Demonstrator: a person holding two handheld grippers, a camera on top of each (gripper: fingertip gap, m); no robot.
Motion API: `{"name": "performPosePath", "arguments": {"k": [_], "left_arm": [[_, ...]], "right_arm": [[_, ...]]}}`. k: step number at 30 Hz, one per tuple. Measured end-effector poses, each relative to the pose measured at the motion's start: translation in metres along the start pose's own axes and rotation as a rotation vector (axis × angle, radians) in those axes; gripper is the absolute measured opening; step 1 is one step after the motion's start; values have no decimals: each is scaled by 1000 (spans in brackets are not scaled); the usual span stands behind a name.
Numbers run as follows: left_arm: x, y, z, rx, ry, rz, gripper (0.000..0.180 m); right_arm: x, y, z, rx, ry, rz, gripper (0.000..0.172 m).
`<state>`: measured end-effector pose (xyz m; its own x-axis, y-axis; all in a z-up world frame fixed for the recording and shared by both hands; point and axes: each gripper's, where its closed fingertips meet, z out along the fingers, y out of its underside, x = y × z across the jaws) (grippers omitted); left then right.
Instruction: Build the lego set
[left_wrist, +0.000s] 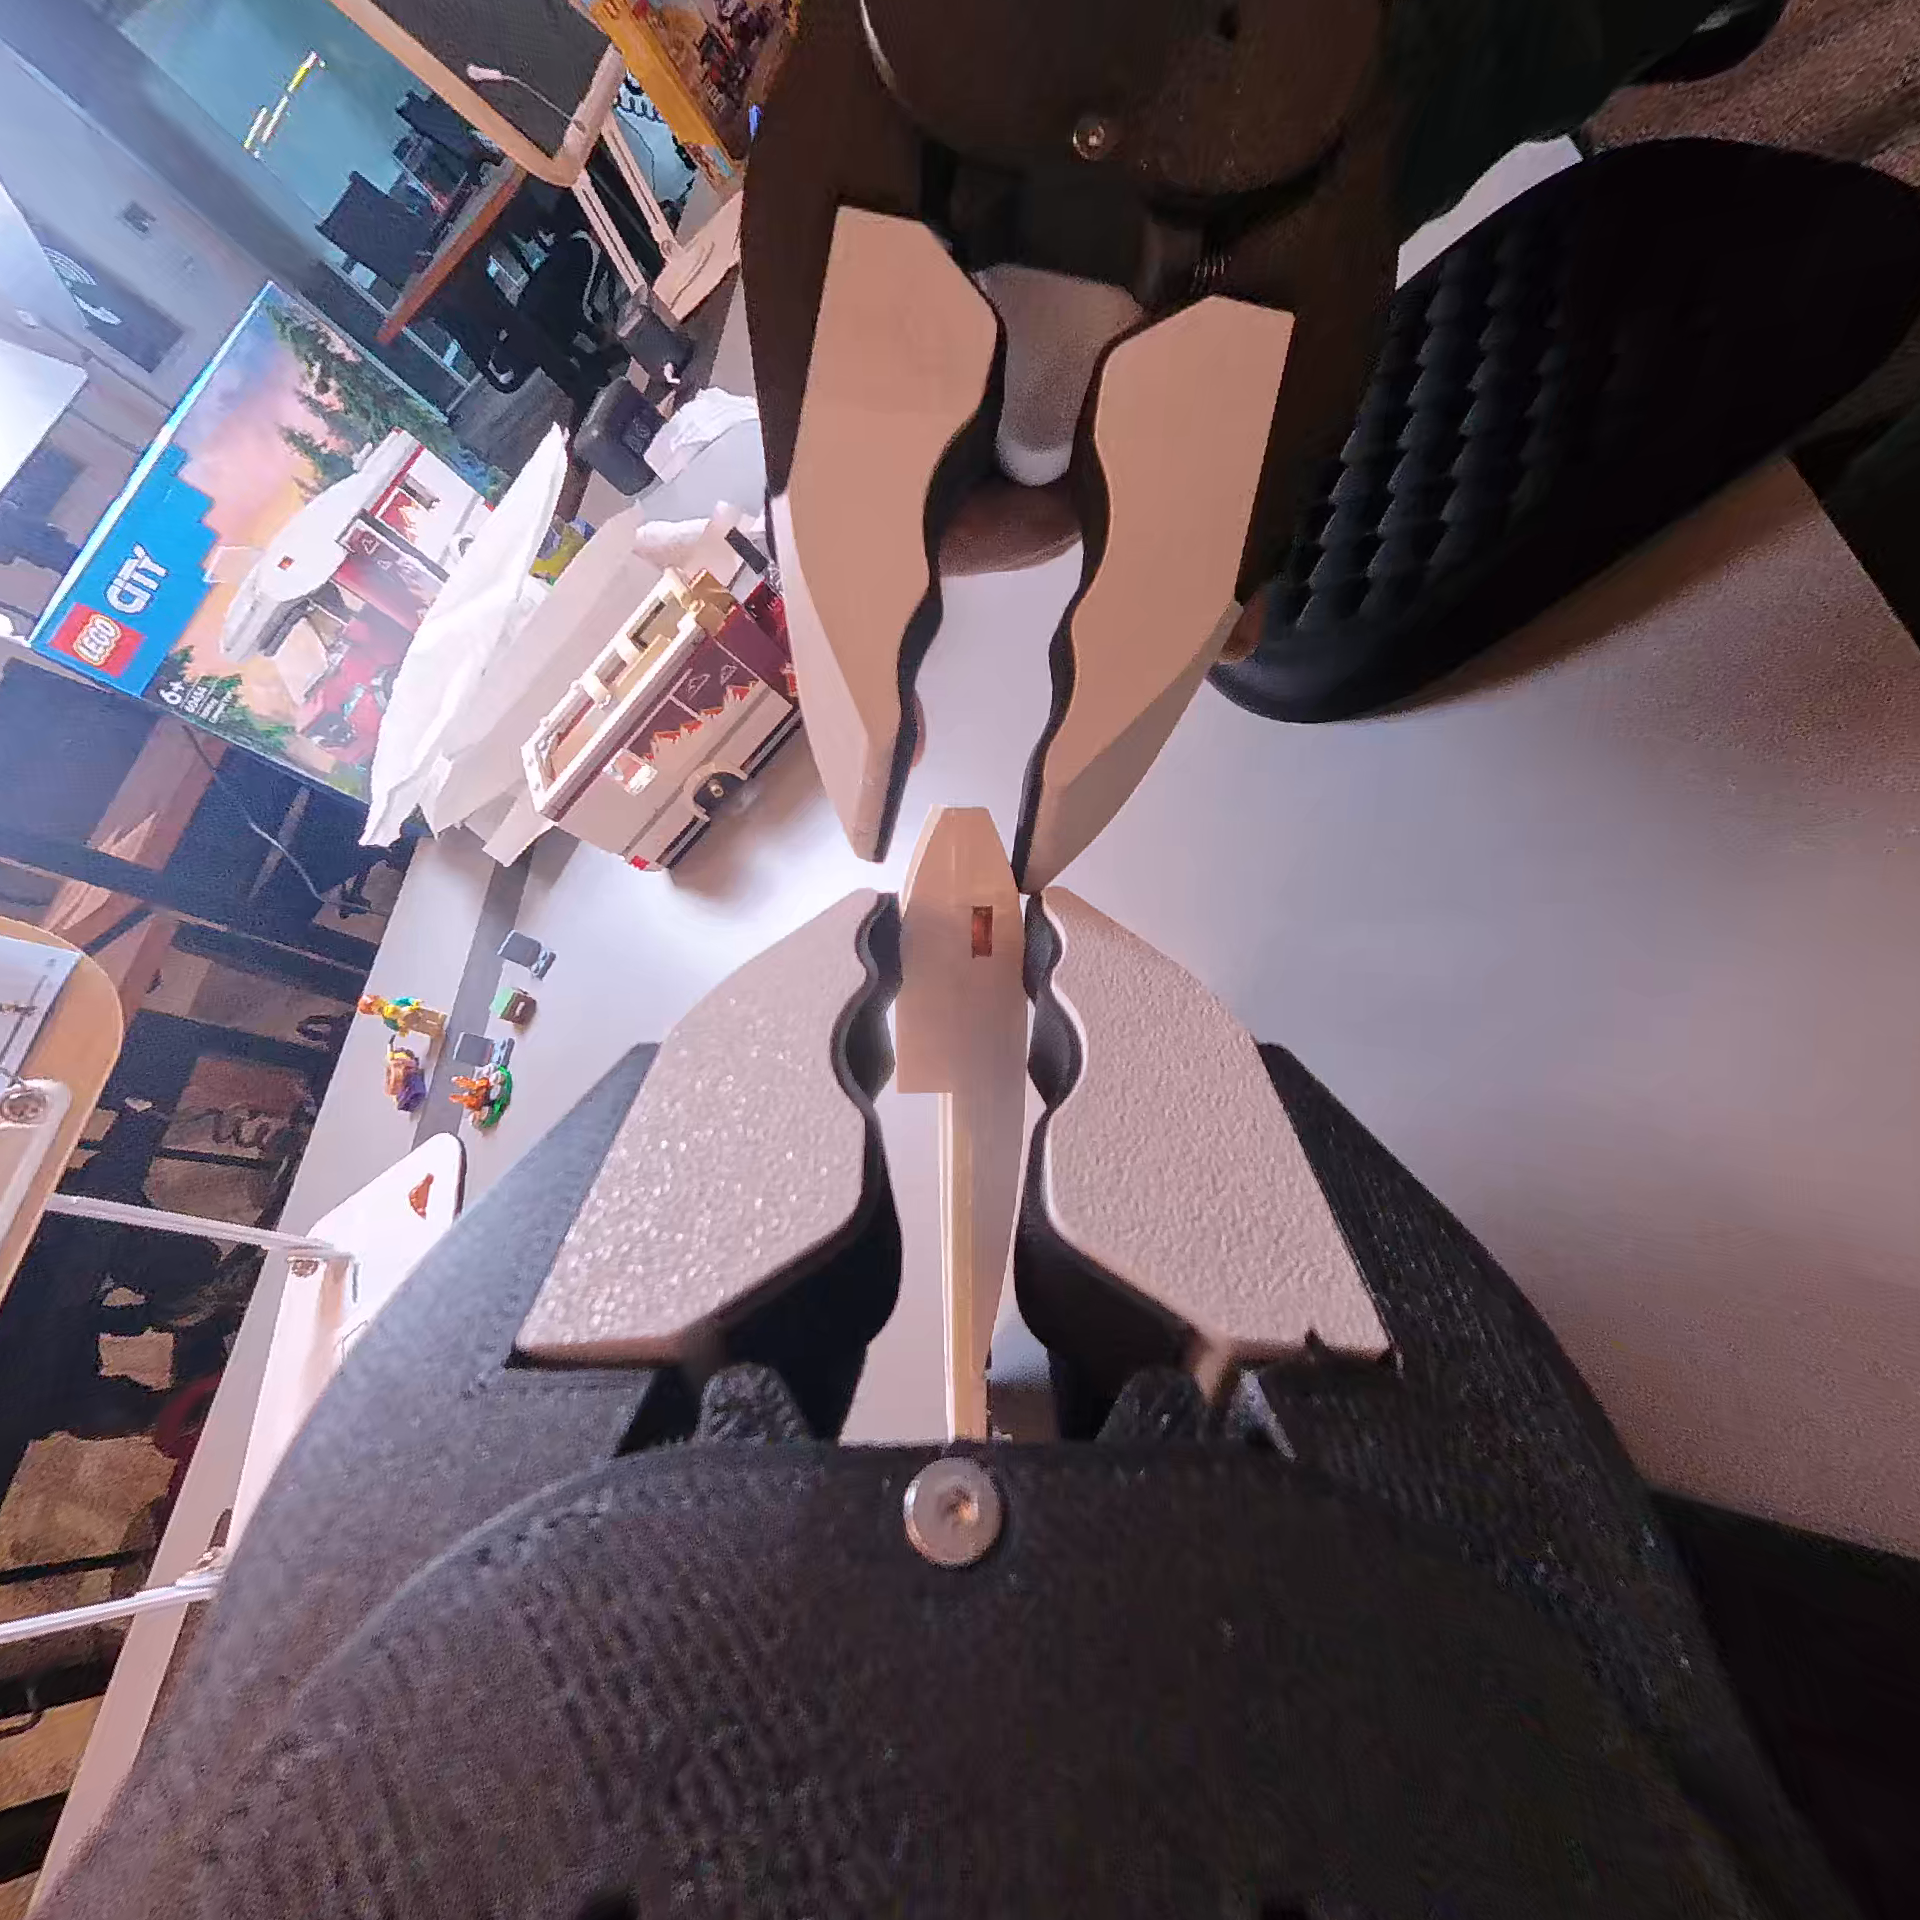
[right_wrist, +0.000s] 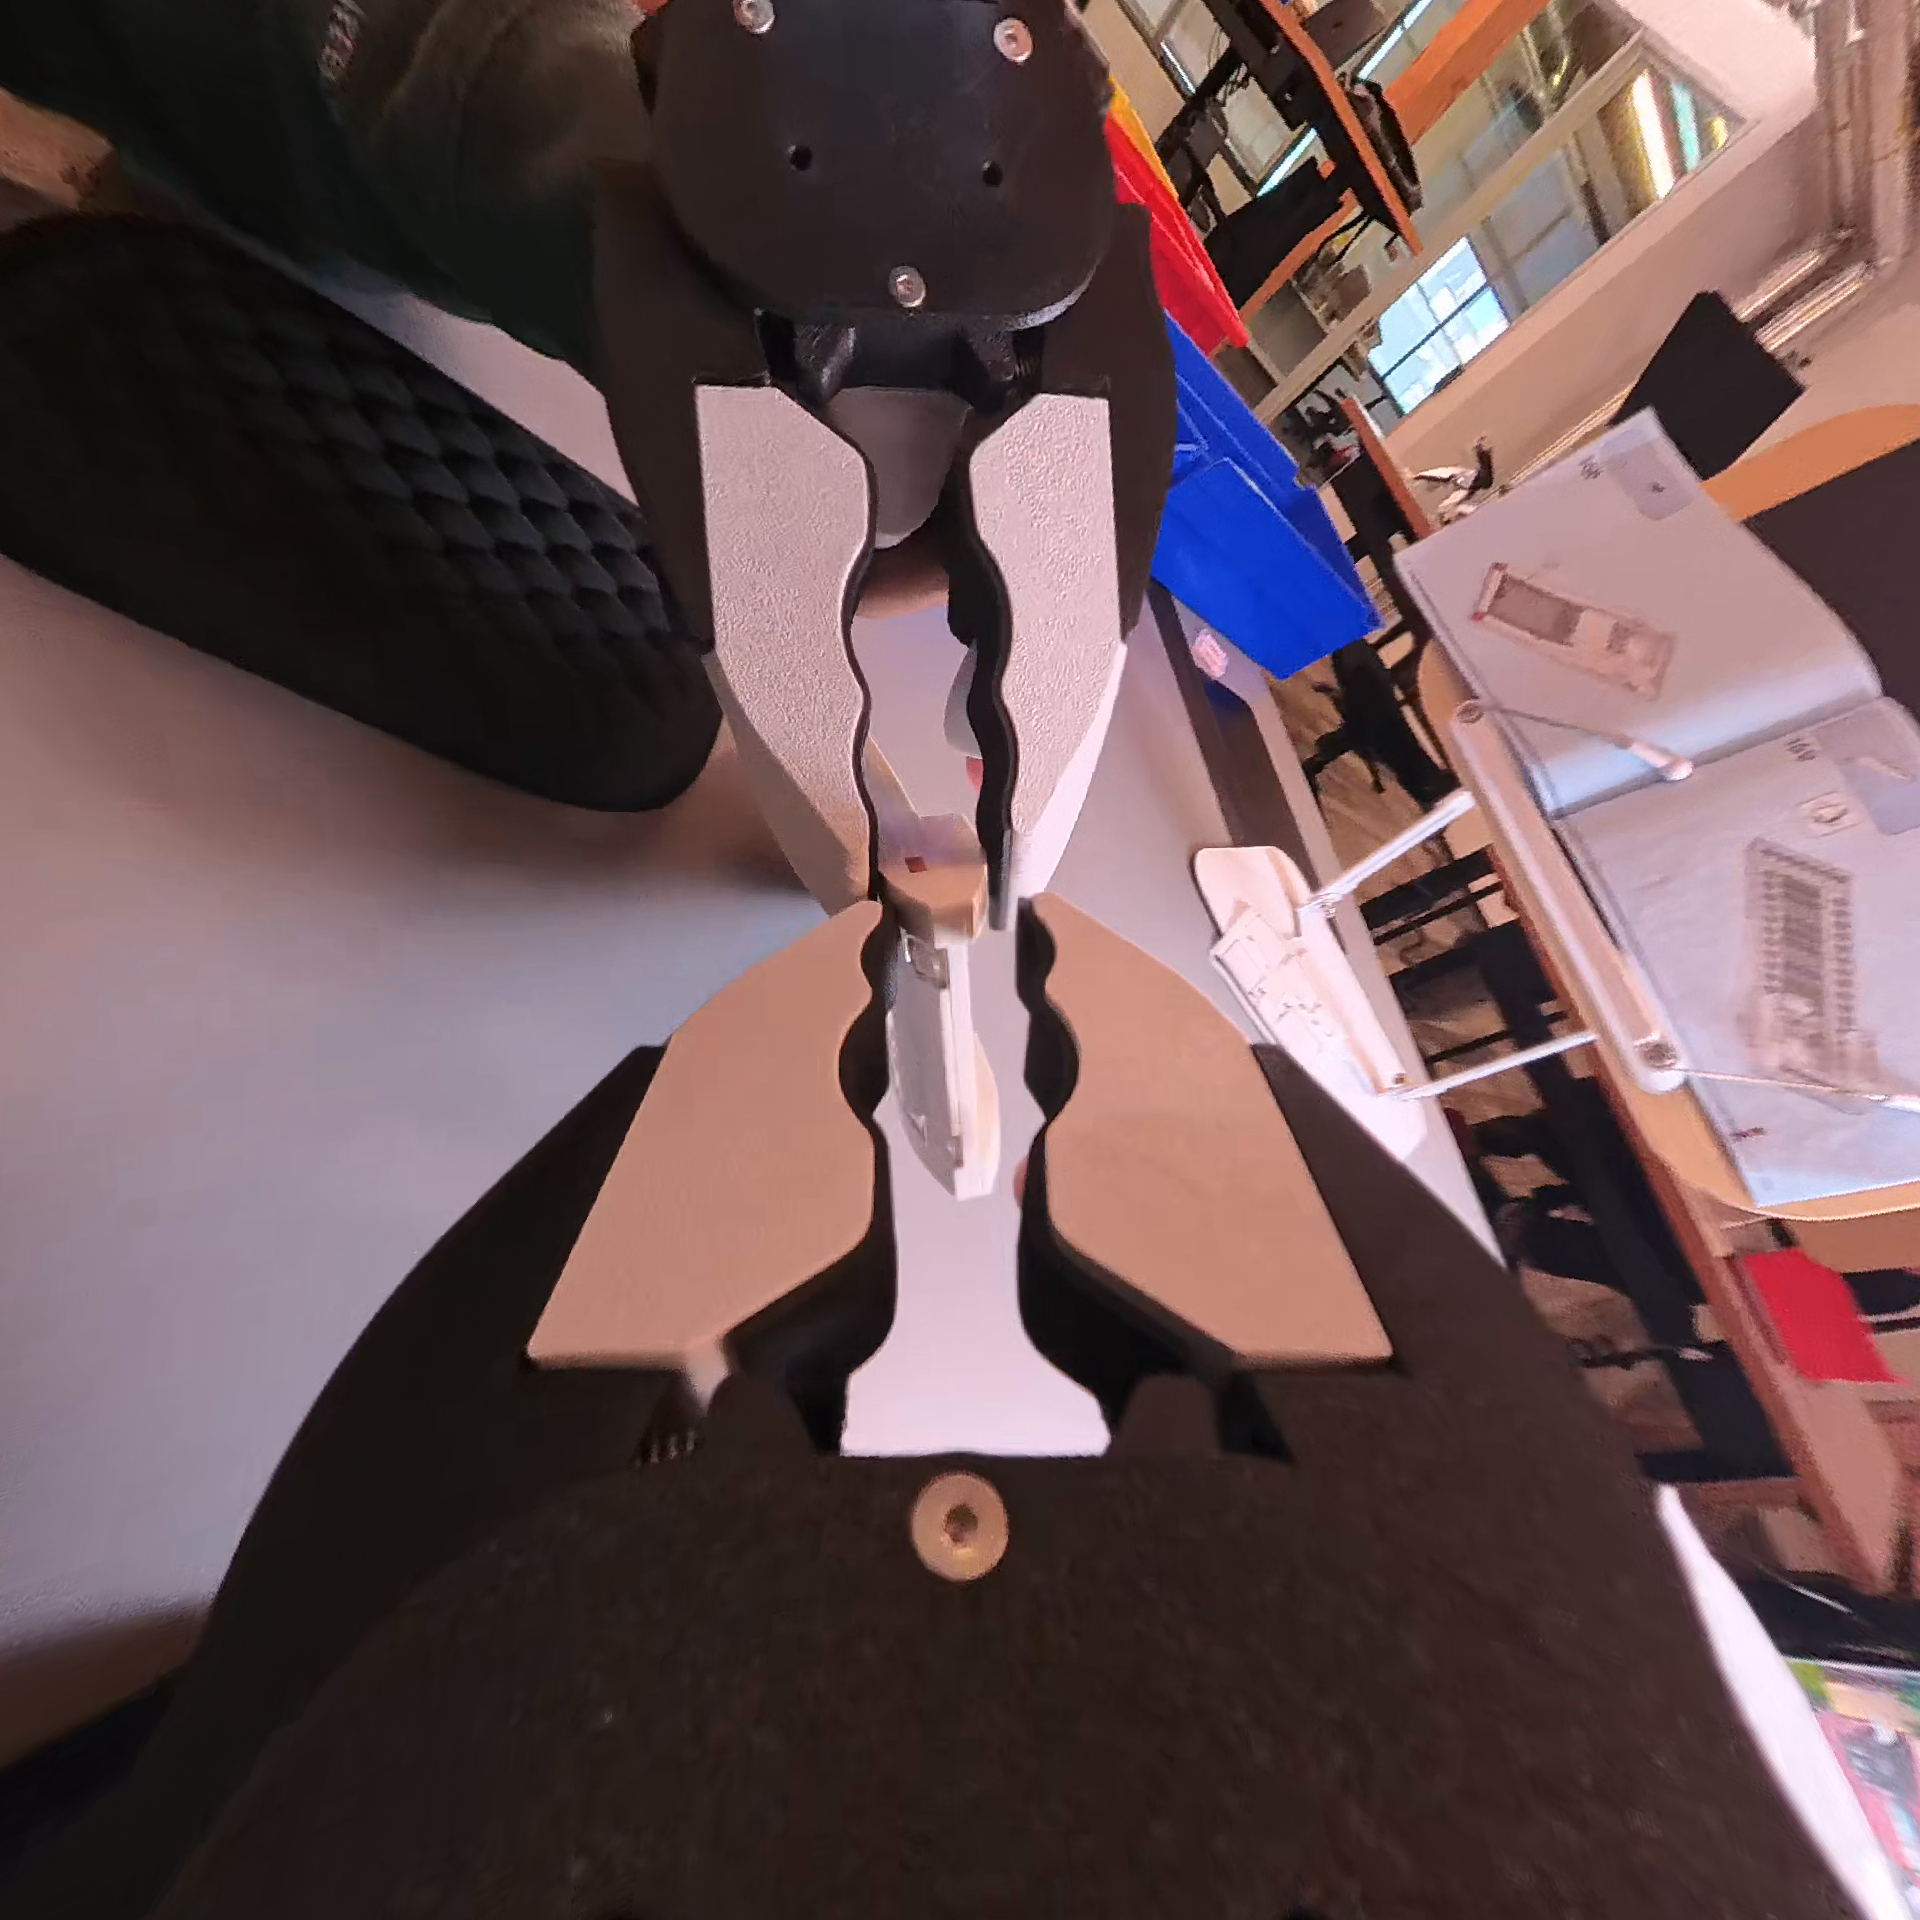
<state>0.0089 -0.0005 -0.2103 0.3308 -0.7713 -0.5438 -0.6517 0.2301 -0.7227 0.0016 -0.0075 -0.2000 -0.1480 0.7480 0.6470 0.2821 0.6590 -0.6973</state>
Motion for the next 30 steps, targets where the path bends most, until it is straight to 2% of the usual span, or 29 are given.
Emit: {"name": "performPosePath", "arguments": {"k": [4,11,15,17,19,25,28,30], "left_arm": [[4,-2,0,-4,22,0,23],[12,1,3,-19,58,-9,23],[3,2,4,21,12,15,23],[4,9,7,-6,-4,47,23],[8,18,12,-35,-13,78,23],[15,38,26,-93,10,54,23],[20,46,34,-151,5,96,23],[24,50,38,-179,11,107,25]], "right_arm": [[-7,-2,-2,-10,15,-127,15],[-14,1,-2,-74,-42,-153,14],[-6,4,1,-16,-6,-46,15],[-10,11,4,-19,-20,-7,15],[-16,19,6,-29,-60,87,28],[-17,31,5,27,-149,455,42],[-10,36,2,65,-135,547,39],[-4,39,0,85,-114,596,24]]}}
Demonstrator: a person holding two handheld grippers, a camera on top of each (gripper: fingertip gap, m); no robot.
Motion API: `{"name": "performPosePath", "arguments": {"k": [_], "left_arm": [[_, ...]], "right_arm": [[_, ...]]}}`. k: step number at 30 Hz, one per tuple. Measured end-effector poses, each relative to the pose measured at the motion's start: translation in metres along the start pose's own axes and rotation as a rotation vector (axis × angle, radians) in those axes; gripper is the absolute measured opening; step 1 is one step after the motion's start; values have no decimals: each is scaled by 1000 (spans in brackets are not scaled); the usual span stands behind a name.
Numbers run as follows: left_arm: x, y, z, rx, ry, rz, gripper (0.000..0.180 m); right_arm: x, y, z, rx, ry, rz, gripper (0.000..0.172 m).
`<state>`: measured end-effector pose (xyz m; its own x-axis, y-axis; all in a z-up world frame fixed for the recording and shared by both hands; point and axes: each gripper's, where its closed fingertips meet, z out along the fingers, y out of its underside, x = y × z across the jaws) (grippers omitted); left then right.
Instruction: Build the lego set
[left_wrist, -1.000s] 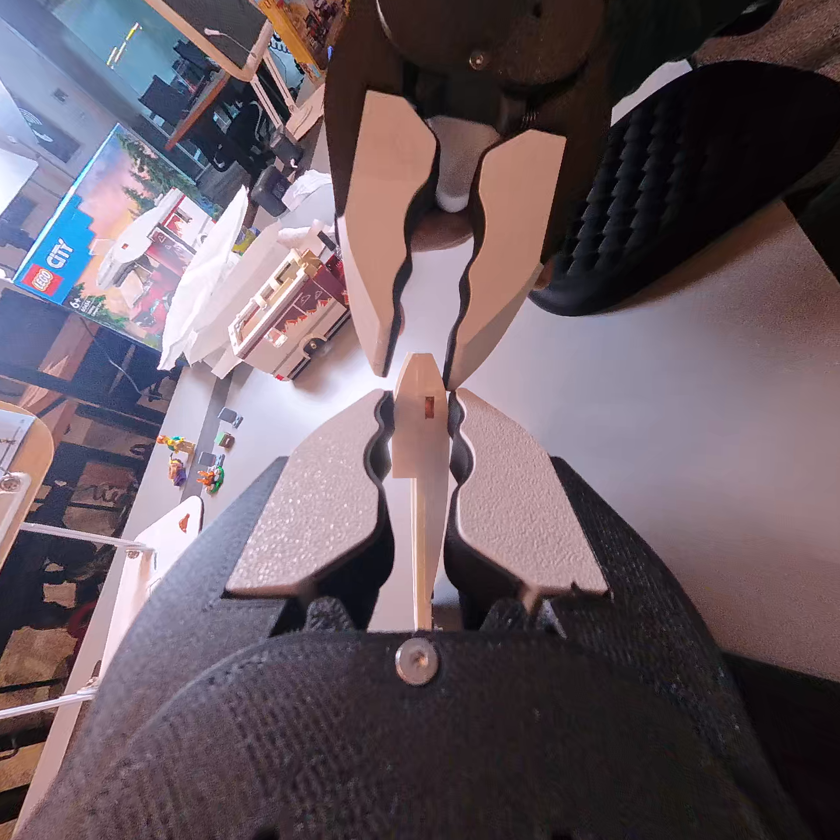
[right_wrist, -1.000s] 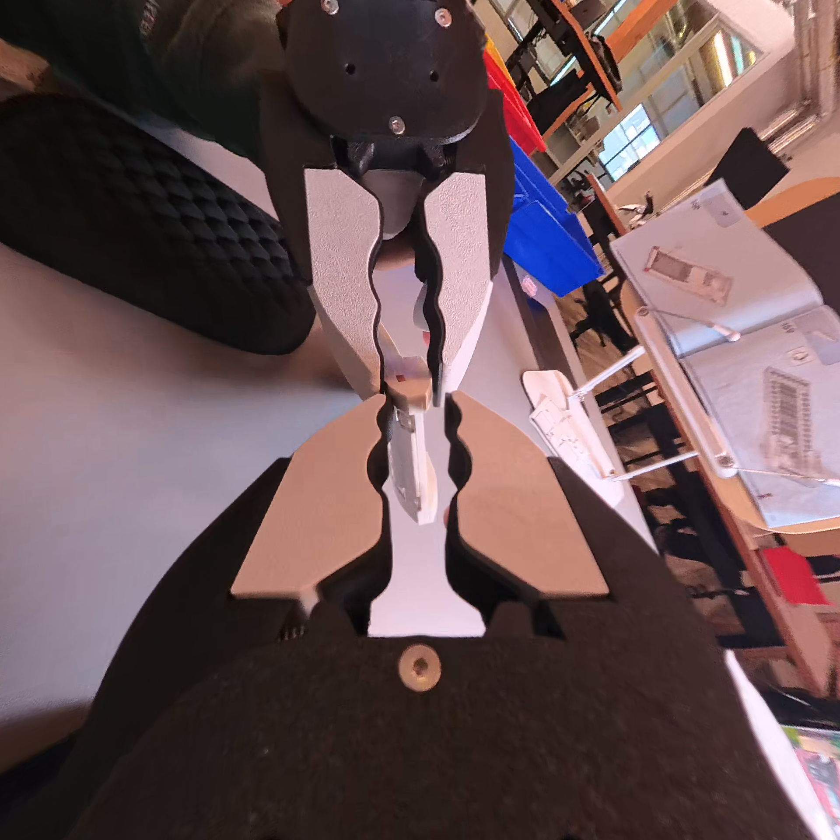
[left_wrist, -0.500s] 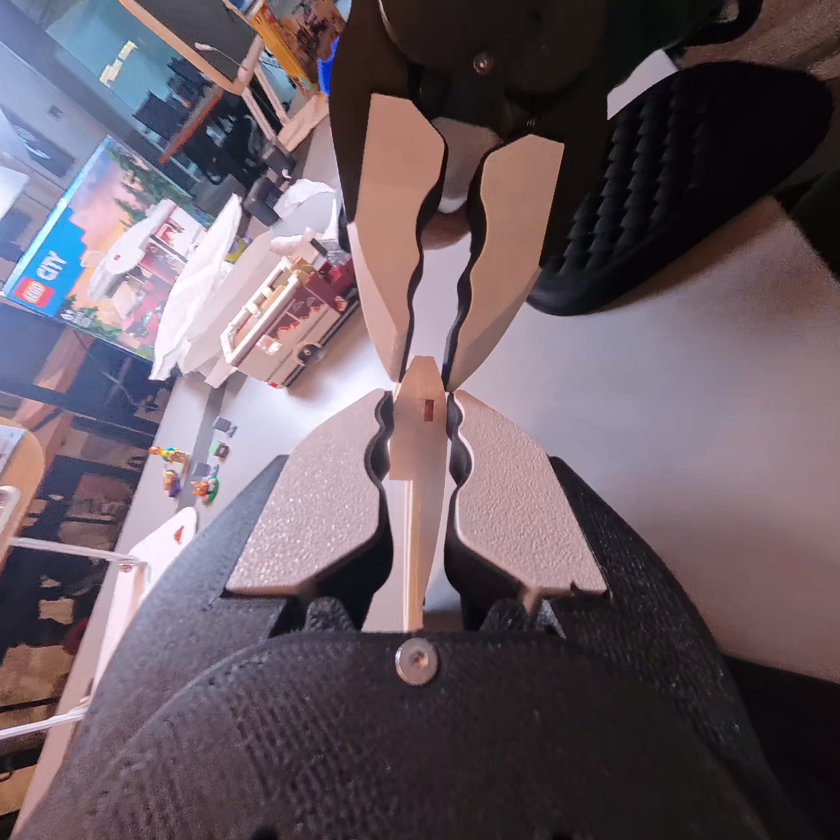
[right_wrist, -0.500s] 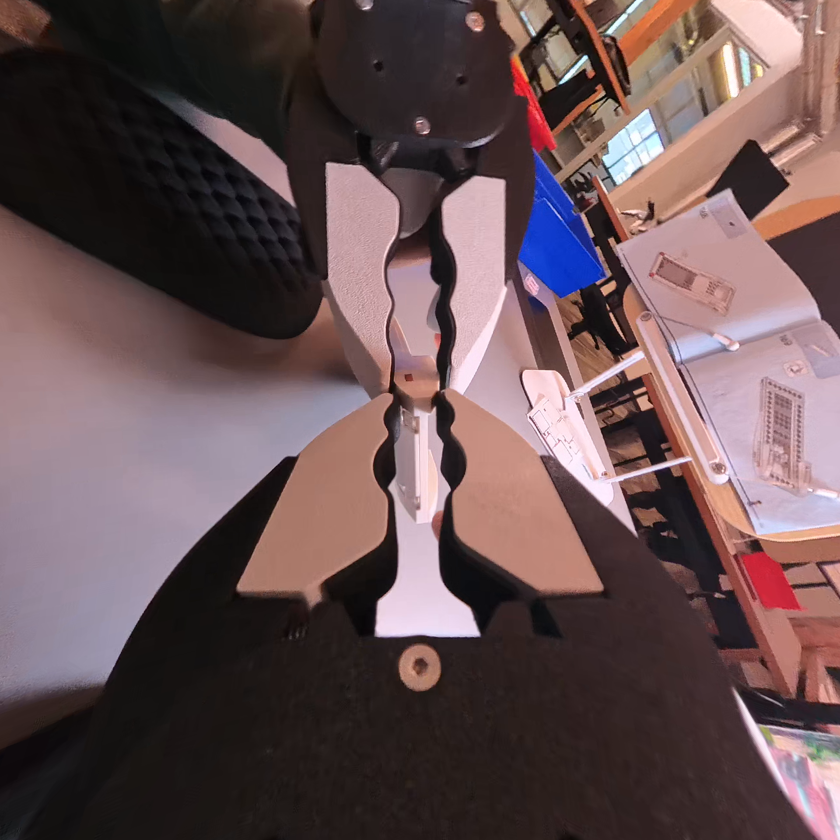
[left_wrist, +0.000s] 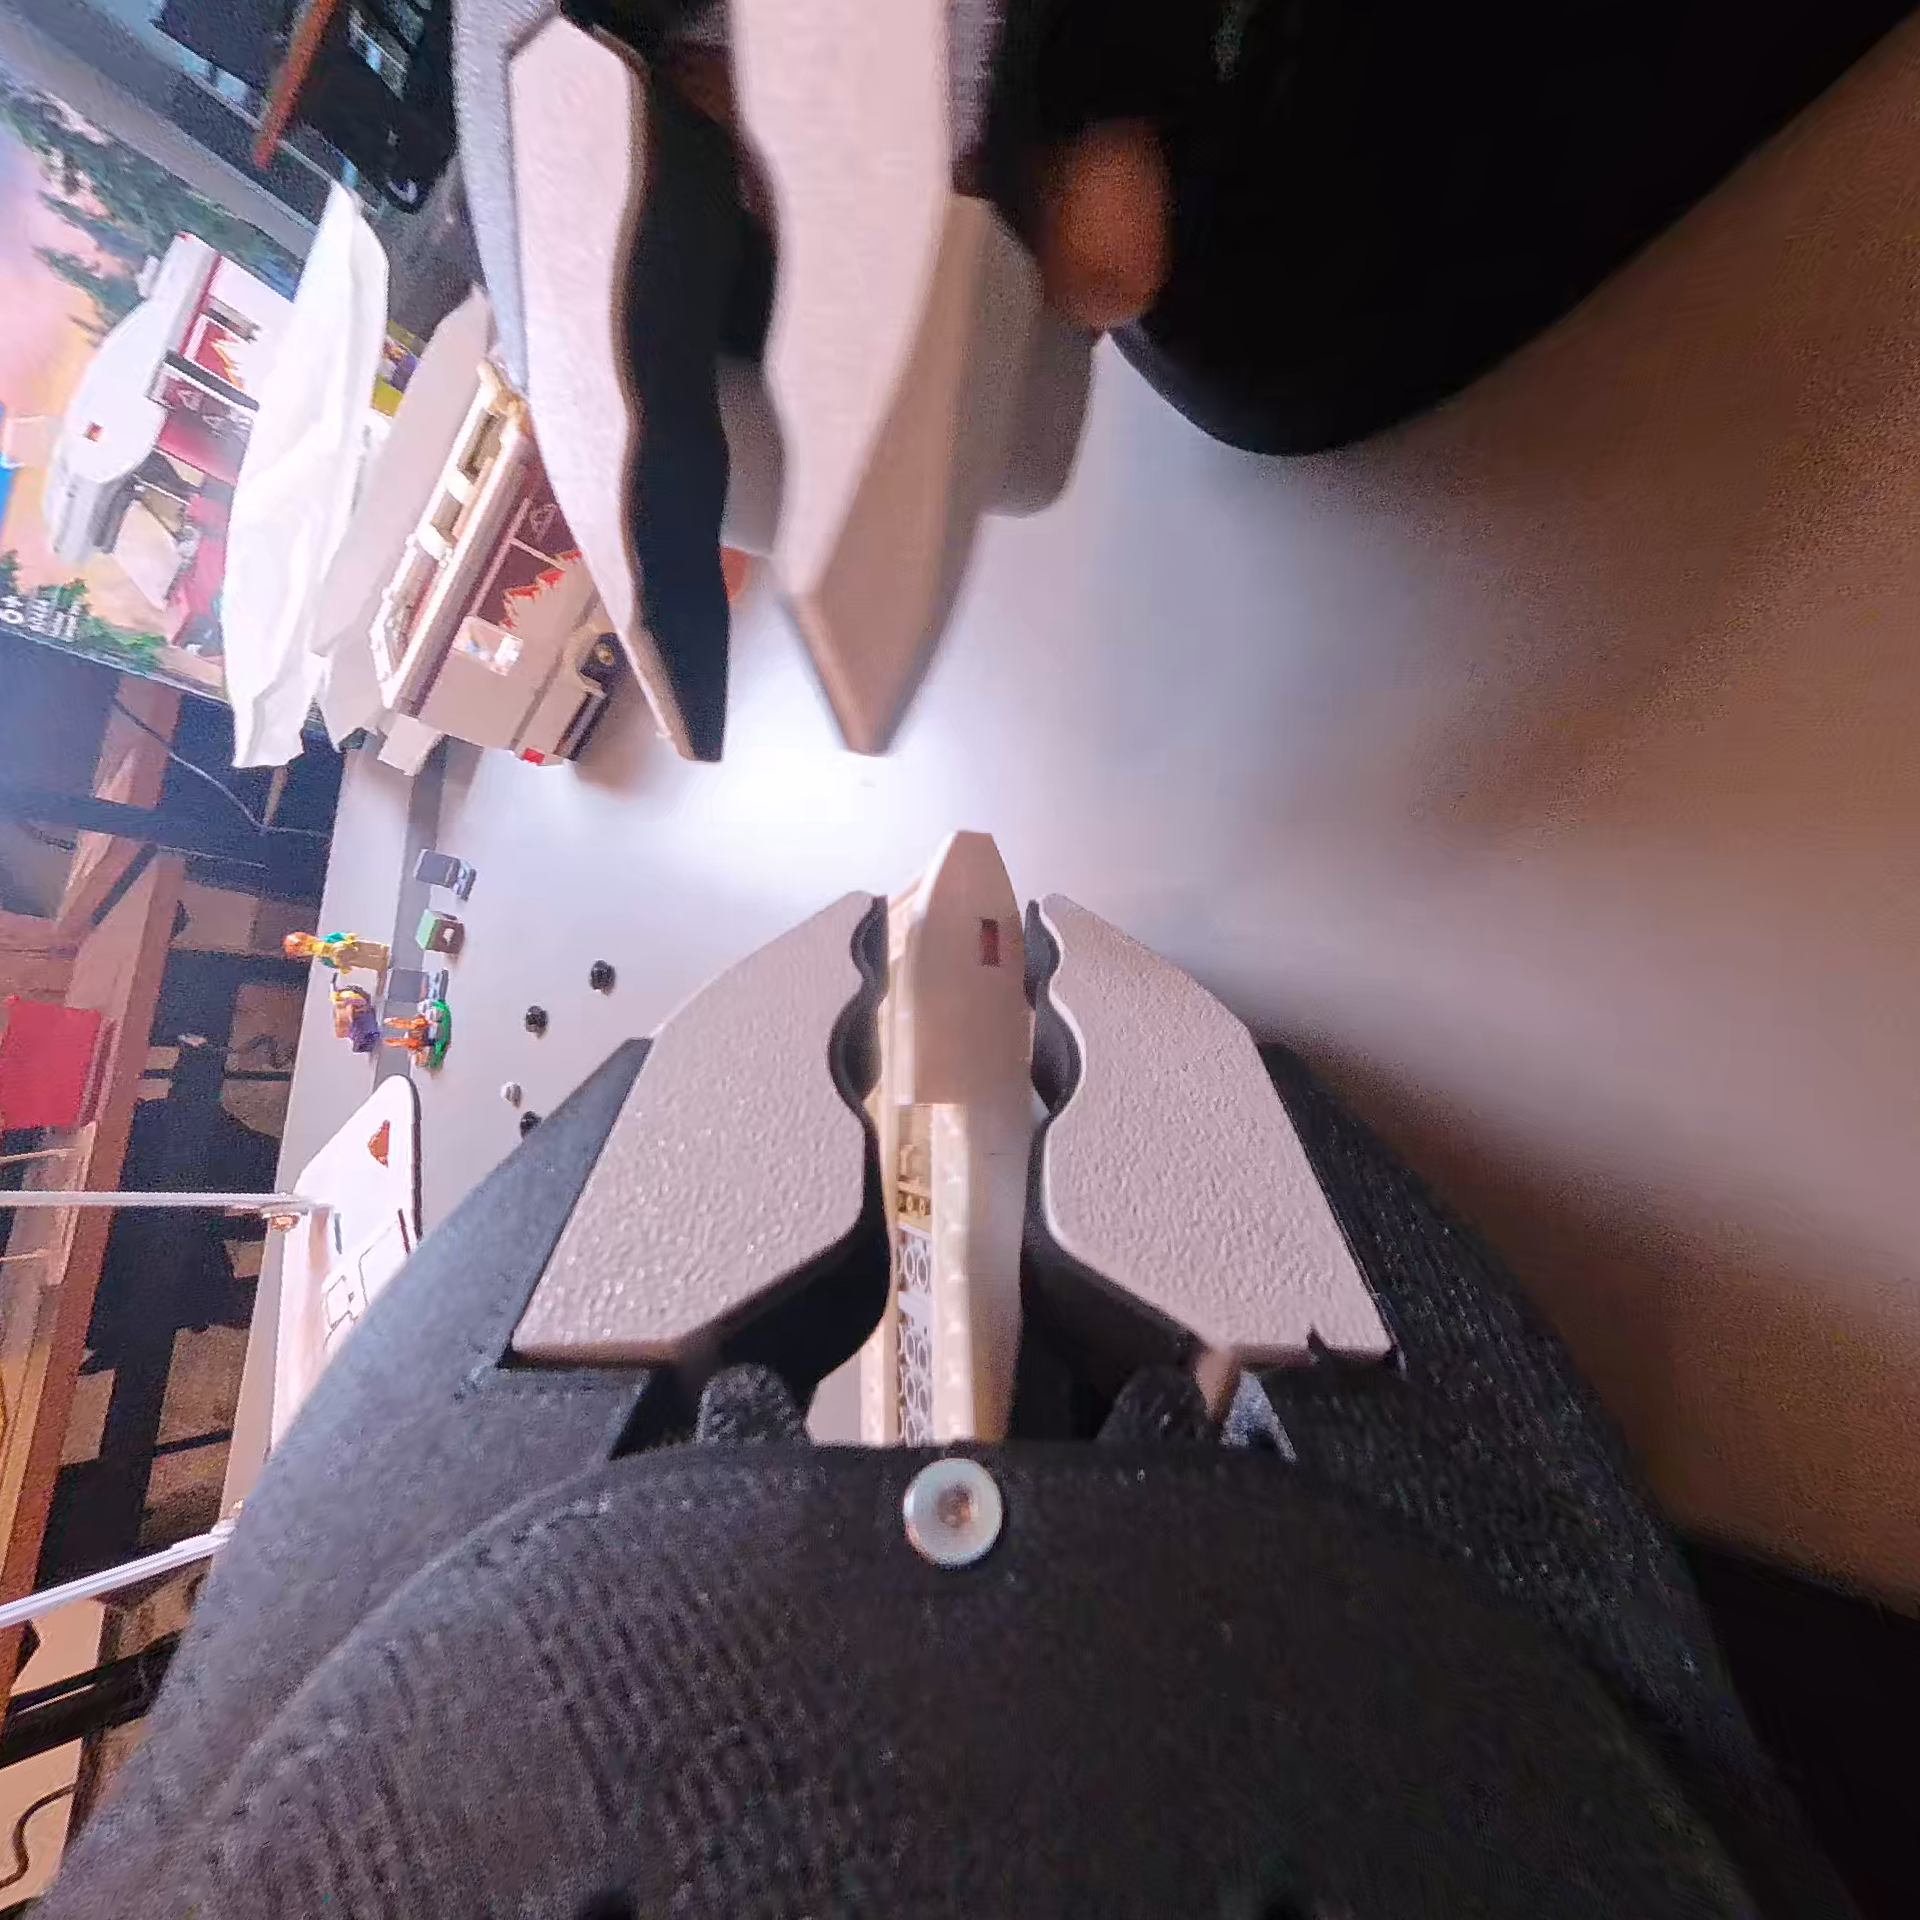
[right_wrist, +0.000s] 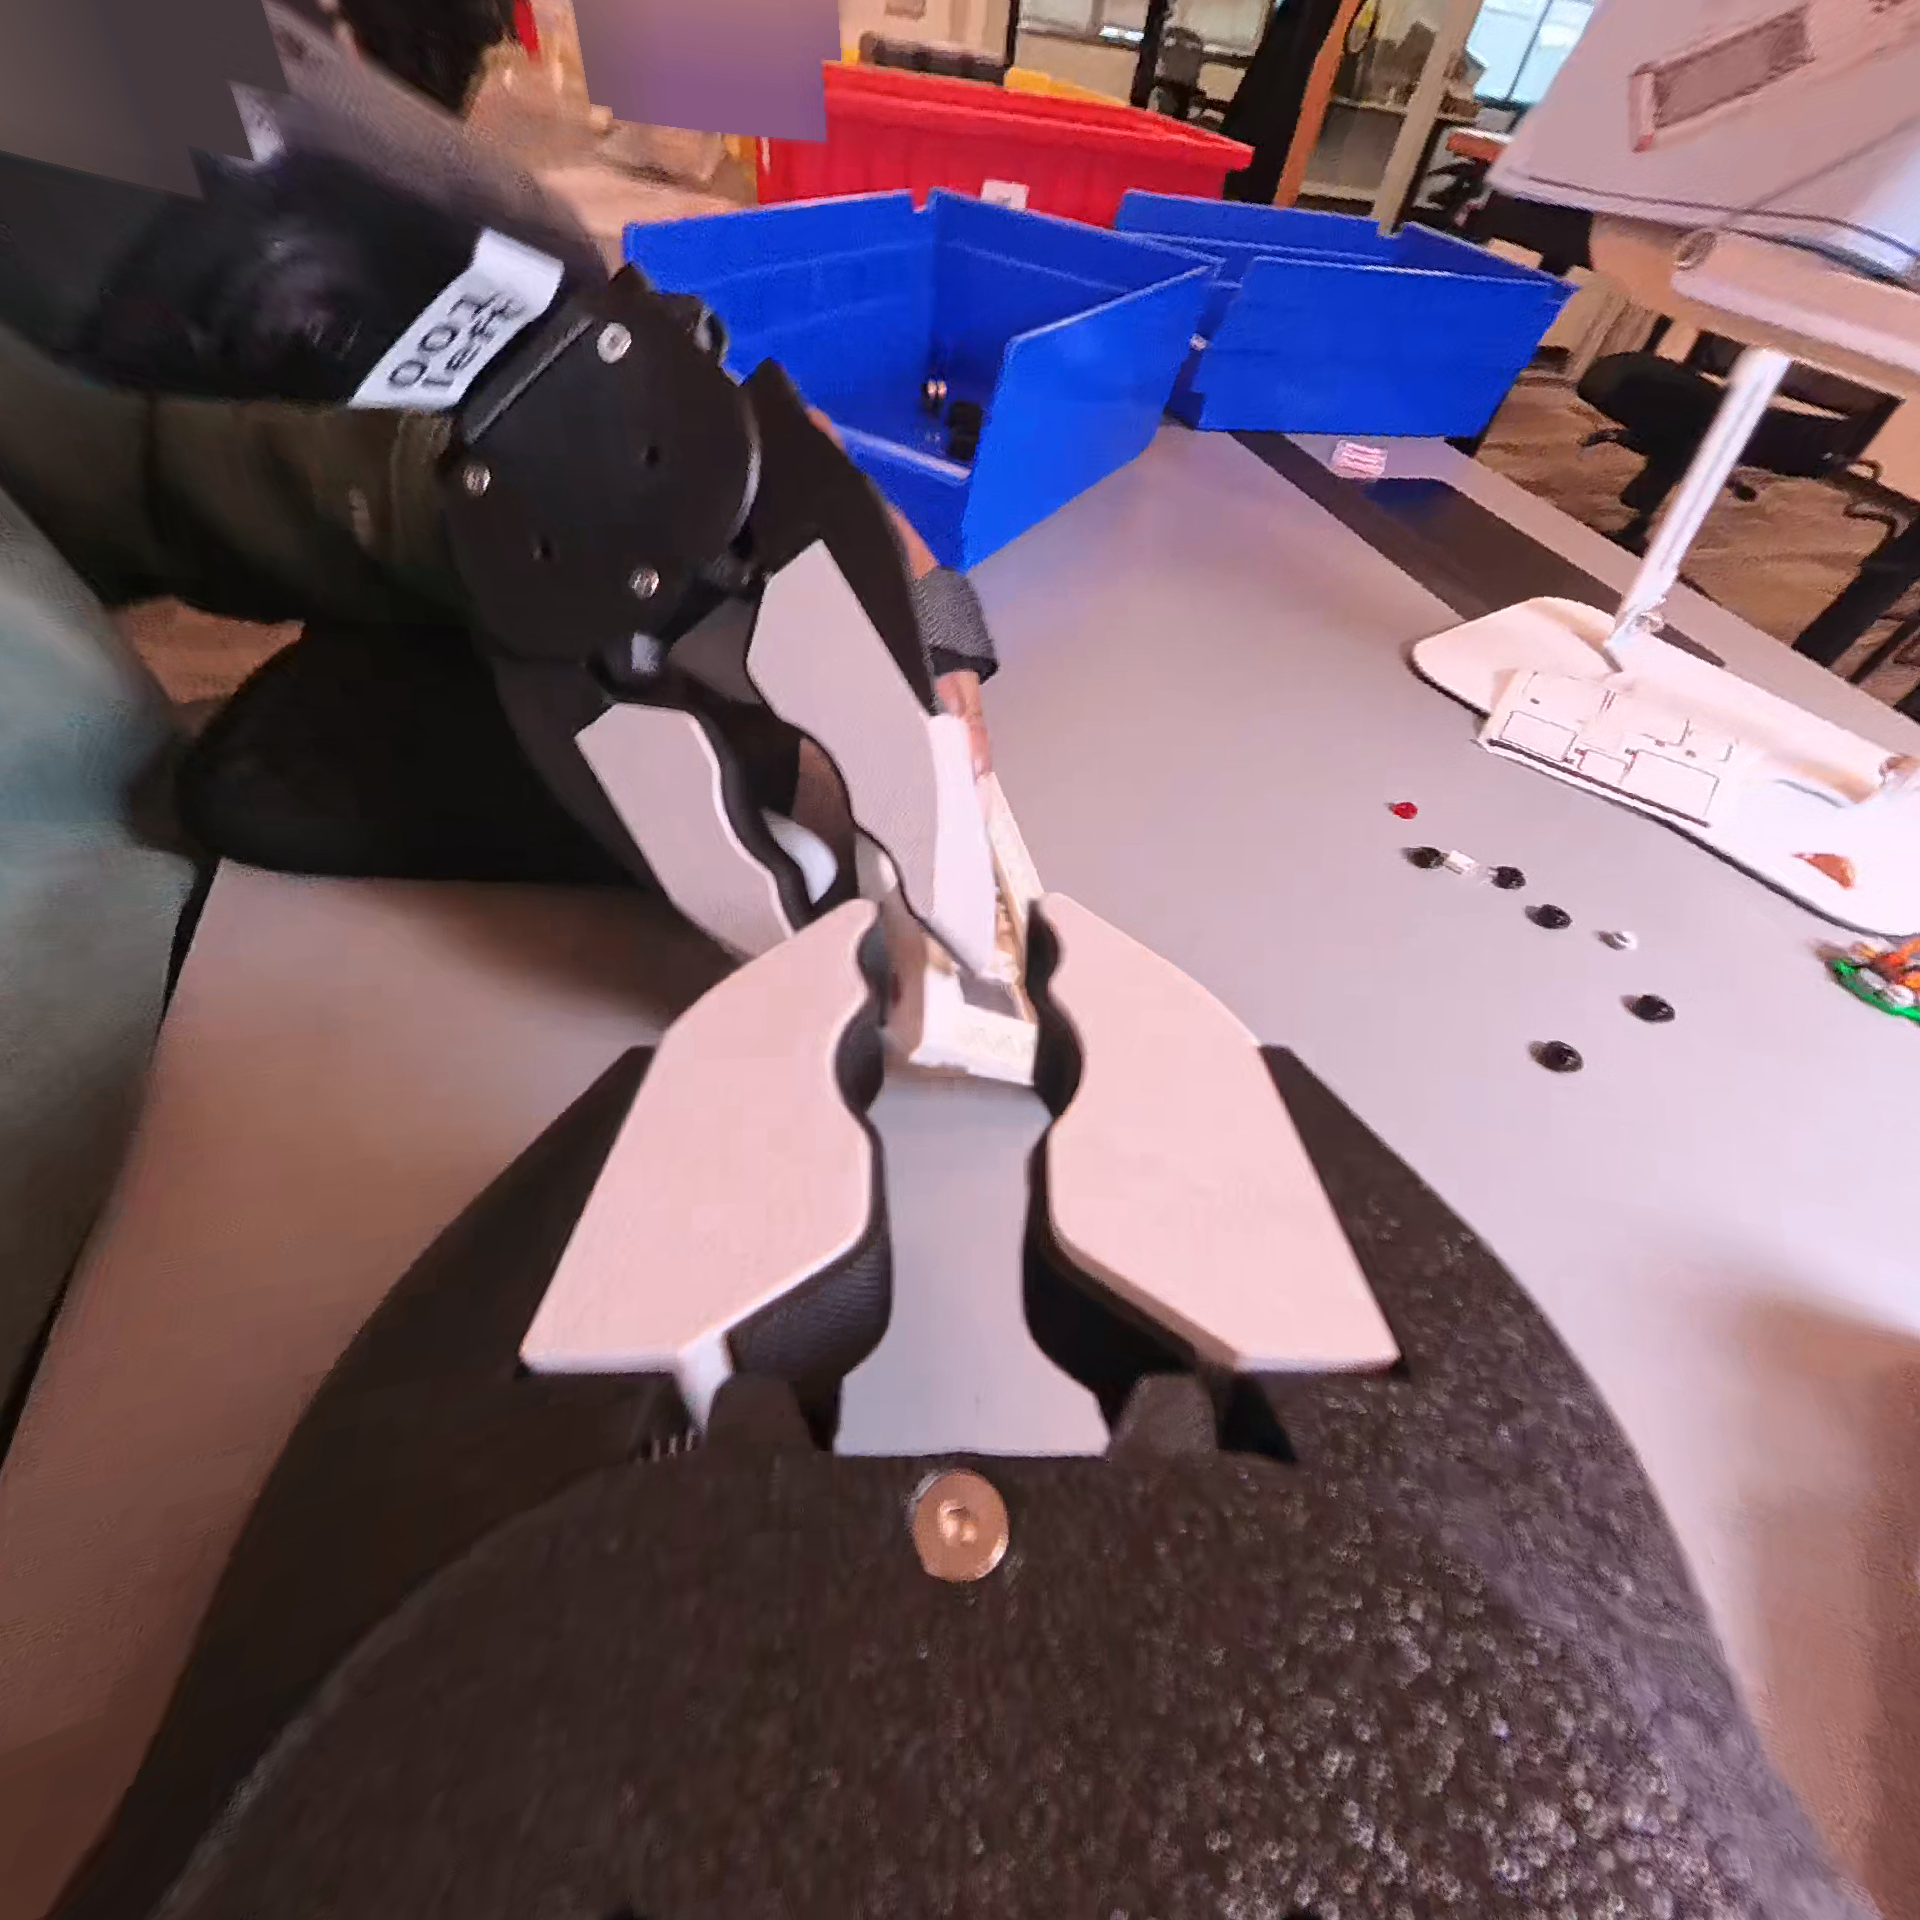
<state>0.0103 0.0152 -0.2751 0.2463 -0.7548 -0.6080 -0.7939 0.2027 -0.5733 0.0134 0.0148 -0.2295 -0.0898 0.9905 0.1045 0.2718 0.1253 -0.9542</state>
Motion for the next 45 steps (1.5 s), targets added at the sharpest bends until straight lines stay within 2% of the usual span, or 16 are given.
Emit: {"name": "performPosePath", "arguments": {"k": [1,2,5,8,14,19,25,30,31,32,34,39,43,45], "left_arm": [[2,1,1,-10,12,-1,28],[4,1,1,-17,29,-11,33],[4,-2,-5,8,71,-85,43],[-11,-1,-17,66,78,-201,44],[-28,35,-35,46,136,-432,61],[-21,59,-37,-30,184,-474,68],[-8,72,-41,-94,264,-509,73],[2,85,-37,-167,307,-525,74],[3,88,-35,-182,313,-527,74],[6,89,-34,-191,330,-535,71],[5,89,-33,-194,325,-541,70],[-3,91,-29,-203,249,-458,70],[-19,88,-24,-191,108,-356,69],[-27,90,-23,-196,31,-298,69]], "right_arm": [[4,-2,-2,18,19,16,8],[8,-4,-4,40,33,27,0],[12,-6,-8,58,20,86,0],[13,-5,-9,46,11,106,0],[13,-4,-6,43,18,108,0],[18,-2,-4,36,23,131,0],[16,14,1,-82,22,57,0],[19,39,11,-281,41,-24,0],[18,41,13,-300,14,-15,11],[16,44,15,-325,-18,4,54],[15,54,19,-406,-66,25,70],[14,66,30,-494,-106,-69,90],[29,71,41,-508,-73,-130,90],[43,65,44,-471,-17,-191,79]]}}
